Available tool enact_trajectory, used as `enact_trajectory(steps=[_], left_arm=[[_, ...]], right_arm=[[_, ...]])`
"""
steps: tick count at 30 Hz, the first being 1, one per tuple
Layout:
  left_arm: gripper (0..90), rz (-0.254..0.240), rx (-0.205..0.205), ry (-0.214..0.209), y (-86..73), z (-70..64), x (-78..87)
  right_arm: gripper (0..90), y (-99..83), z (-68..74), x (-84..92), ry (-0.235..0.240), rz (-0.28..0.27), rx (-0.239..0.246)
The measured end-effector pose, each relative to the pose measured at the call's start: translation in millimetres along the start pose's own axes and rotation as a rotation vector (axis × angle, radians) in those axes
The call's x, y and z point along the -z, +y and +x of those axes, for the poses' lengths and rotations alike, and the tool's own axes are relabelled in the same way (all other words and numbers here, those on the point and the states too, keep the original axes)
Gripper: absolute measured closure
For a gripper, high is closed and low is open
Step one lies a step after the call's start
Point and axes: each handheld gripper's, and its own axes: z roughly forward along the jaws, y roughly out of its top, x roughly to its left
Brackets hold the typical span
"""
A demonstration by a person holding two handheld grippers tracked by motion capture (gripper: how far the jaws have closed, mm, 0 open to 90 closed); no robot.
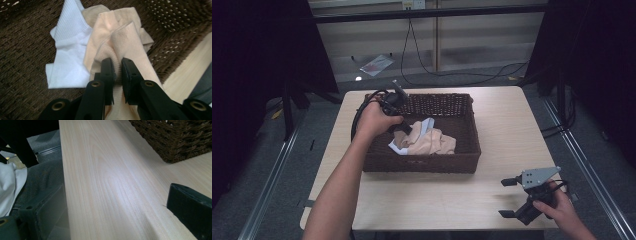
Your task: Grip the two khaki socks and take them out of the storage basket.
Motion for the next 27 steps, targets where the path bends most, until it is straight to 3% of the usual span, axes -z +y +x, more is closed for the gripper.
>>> enact_trajectory(steps=[7,27], left_arm=[[80.6,0.000,-0.019,-0.034,-6.0,-9.0,10.6],[80.4,0.018,-0.130,-0.051,-25.7,-35.4,14.7]], right_arm=[[1.3,0.0,0.1,0.1,0.001,0.000,0.000],[1.3,0.0,0.0,0.2,-0.001,0.001,0.001]])
